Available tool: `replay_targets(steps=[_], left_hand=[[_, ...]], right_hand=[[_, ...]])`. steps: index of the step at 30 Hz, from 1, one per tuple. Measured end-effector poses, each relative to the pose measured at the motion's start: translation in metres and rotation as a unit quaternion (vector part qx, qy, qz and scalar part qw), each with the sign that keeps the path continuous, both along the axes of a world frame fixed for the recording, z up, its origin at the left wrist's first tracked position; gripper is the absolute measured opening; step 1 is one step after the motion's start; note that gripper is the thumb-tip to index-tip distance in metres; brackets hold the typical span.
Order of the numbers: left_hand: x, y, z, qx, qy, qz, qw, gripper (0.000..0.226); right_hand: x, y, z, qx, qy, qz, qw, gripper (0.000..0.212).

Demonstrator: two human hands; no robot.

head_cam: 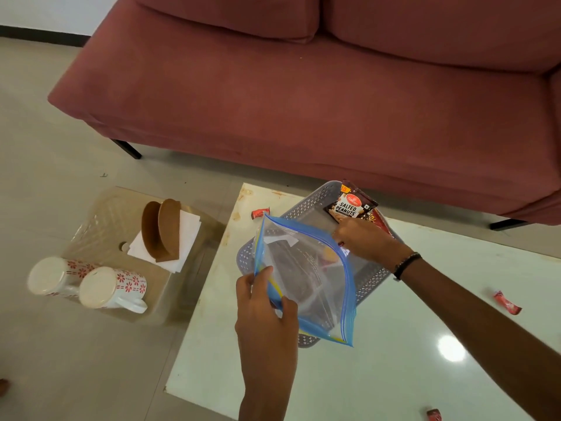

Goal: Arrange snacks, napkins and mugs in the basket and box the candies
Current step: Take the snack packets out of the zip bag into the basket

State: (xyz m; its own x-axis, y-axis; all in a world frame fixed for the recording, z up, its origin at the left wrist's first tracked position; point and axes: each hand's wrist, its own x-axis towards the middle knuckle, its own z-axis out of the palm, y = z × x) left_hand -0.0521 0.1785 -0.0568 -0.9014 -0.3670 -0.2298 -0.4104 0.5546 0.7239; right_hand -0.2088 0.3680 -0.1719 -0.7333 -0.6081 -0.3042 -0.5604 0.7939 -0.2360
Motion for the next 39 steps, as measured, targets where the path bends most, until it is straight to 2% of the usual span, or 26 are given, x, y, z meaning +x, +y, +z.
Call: replay_targets(steps=[4,6,9,15,18,21,23,24,25,26,27,28,29,30,31,32,33,35,37,39], left_hand=[[0.001,-0.003,0.001,0.009,0.000,0.006,1.000,0.045],[0.001,-0.003,0.000,0.014,0.002,0.008,1.000,0.045],[0.002,-0.001,-0.002,0.017,0.006,0.008,1.000,0.044],[0.003,0.003,-0.005,0.033,0.015,0.013,0.999,0.042],[0.001,0.005,-0.004,0.032,0.024,0.013,0.999,0.041],[-0.002,0.008,-0.001,0.029,0.030,0.014,0.999,0.042],[-0.003,0.009,0.004,0.039,0.024,0.023,0.999,0.042],[-0.005,0.010,0.007,0.047,0.021,0.033,0.998,0.042],[-0.006,0.011,0.011,0.059,0.019,0.046,0.997,0.043],[-0.007,0.012,0.014,0.076,0.019,0.059,0.995,0.043],[-0.008,0.014,0.018,0.098,0.021,0.073,0.992,0.043],[-0.010,0.017,0.023,0.125,0.025,0.089,0.988,0.043],[-0.011,0.020,0.028,0.156,0.031,0.105,0.982,0.042],[-0.012,0.023,0.032,0.190,0.035,0.120,0.974,0.041],[-0.014,0.028,0.038,0.225,0.038,0.131,0.965,0.040],[-0.016,0.033,0.043,0.257,0.040,0.138,0.956,0.038],[-0.017,0.038,0.047,0.285,0.042,0.137,0.948,0.036],[-0.017,0.045,0.054,0.332,0.043,0.122,0.934,0.033],[-0.017,0.049,0.061,0.366,0.067,0.084,0.924,0.040],[-0.015,0.049,0.066,0.389,0.122,0.051,0.912,0.057]], right_hand=[[-0.012,0.013,-0.006,0.052,0.078,0.185,0.978,0.012],[-0.019,0.020,-0.006,0.077,0.085,0.227,0.967,0.009],[-0.023,0.028,0.000,0.108,0.128,0.265,0.950,0.015],[-0.030,0.034,-0.008,0.137,0.167,0.216,0.952,0.028],[-0.024,0.028,-0.012,0.114,0.176,0.188,0.959,0.034],[-0.009,0.025,0.002,0.002,0.181,0.094,0.979,0.032],[0.013,0.023,0.022,-0.116,0.182,-0.029,0.976,0.026],[0.028,0.023,0.034,-0.168,0.146,-0.105,0.969,0.031],[0.047,0.026,0.049,-0.220,0.059,-0.181,0.957,0.036],[0.068,0.029,0.067,-0.282,-0.065,-0.248,0.925,0.037],[0.090,0.031,0.085,-0.341,-0.198,-0.286,0.873,0.040],[0.110,0.031,0.103,-0.393,-0.306,-0.309,0.810,0.057],[0.126,0.030,0.116,-0.419,-0.350,-0.305,0.780,0.082],[0.138,0.027,0.124,-0.412,-0.349,-0.293,0.789,0.099],[0.148,0.023,0.126,-0.403,-0.302,-0.285,0.815,0.106],[0.155,0.020,0.121,-0.391,-0.223,-0.294,0.843,0.102],[0.159,0.015,0.119,-0.389,-0.143,-0.324,0.851,0.089],[0.155,0.011,0.117,-0.410,-0.021,-0.397,0.821,0.049],[0.149,0.021,0.121,-0.441,0.021,-0.433,0.786,0.023],[0.143,0.038,0.134,-0.477,0.014,-0.434,0.764,0.015]])
